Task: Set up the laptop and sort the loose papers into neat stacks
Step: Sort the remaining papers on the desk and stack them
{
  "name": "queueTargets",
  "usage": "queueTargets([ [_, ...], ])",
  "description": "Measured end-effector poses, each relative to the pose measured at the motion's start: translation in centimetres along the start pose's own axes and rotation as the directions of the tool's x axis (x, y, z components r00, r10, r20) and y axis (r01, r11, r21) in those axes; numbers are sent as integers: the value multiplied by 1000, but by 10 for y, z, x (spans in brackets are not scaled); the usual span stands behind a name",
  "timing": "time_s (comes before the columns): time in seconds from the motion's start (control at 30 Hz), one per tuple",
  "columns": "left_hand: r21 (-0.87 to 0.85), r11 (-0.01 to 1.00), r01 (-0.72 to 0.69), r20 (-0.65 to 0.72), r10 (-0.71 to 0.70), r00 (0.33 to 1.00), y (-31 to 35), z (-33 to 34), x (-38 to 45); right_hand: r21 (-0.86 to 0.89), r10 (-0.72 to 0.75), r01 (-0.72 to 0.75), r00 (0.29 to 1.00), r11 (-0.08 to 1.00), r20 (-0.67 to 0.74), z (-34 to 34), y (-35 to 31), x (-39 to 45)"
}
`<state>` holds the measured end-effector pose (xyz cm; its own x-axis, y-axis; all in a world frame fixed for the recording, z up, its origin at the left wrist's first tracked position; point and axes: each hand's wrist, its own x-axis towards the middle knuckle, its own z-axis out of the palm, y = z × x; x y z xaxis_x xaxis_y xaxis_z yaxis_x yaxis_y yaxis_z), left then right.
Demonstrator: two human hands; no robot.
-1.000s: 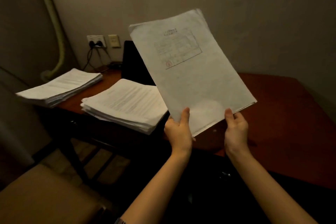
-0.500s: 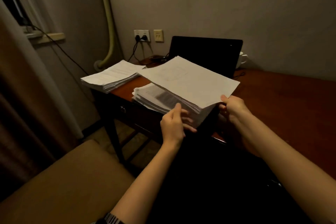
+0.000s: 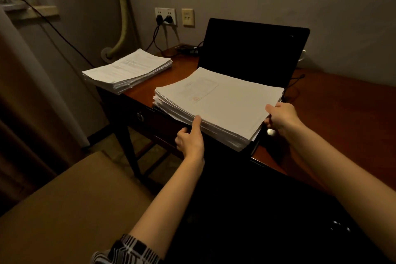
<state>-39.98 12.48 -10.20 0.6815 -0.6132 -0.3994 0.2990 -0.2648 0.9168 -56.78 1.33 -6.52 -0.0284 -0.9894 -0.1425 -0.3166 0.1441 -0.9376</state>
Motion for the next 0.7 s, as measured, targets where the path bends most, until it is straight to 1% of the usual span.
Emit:
queueTargets([
  [0.1, -47, 999, -22, -25, 21, 999, 2, 11, 6, -23, 23, -23, 1000, 999, -10, -1, -3, 4],
  [0.17, -61, 997, -37, -38, 34, 999, 3, 19, 9, -45, 60, -58, 997, 997, 56, -6, -12, 2],
  [0.23, -105, 994, -26, -61, 20, 998, 4, 25, 12, -170, 88, -66, 988, 983, 127, -15, -19, 6],
  [0.27, -126, 992, -20, -71, 11, 997, 4, 27, 14, -242, 81, -48, 988, 969, 130, -20, -23, 10],
  [0.3, -143, 990, -18, -78, 7, 997, 4, 29, 15, -311, 38, -5, 994, 950, 102, -25, -25, 15],
  [0.33, -156, 988, -18, -83, 5, 997, 4, 31, 16, -391, -38, 59, 997, 919, 61, -28, -27, 20],
  [0.37, -170, 985, -16, -82, 2, 997, 4, 33, 16, -477, -140, 138, 990, 868, 32, -30, -27, 24],
  [0.4, -183, 983, -14, -81, -1, 997, 3, 35, 16, -558, -258, 222, 966, 800, 14, -30, -27, 27],
  [0.43, -199, 980, -15, -82, -2, 997, 3, 37, 15, -624, -382, 299, 924, 722, 2, -28, -28, 30],
  [0.47, -216, 976, -21, -89, 1, 996, 2, 39, 15, -677, -504, 368, 864, 637, -5, -24, -30, 32],
  [0.5, -230, 973, -31, -101, 8, 995, 1, 40, 15, -715, -602, 423, 798, 556, 4, -19, -34, 35],
  [0.53, -241, 969, -45, -113, 18, 993, 0, 41, 16, -742, -671, 469, 741, 480, 34, -13, -37, 40],
  [0.57, -250, 967, -58, -125, 27, 992, -2, 42, 17, -759, -717, 510, 692, 404, 83, -4, -42, 46],
  [0.6, -258, 964, -67, -134, 33, 990, -4, 43, 17, -765, -740, 546, 658, 342, 139, 5, -46, 52],
  [0.63, -267, 961, -73, -139, 36, 990, -5, 44, 18, -760, -739, 572, 647, 309, 187, 16, -50, 57],
  [0.67, -277, 958, -77, -142, 38, 989, -6, 44, 19, -751, -720, 586, 657, 305, 221, 27, -54, 62],
  [0.7, -287, 955, -80, -144, 39, 989, -6, 45, 19, -753, -688, 583, 682, 305, 249, 38, -56, 67],
])
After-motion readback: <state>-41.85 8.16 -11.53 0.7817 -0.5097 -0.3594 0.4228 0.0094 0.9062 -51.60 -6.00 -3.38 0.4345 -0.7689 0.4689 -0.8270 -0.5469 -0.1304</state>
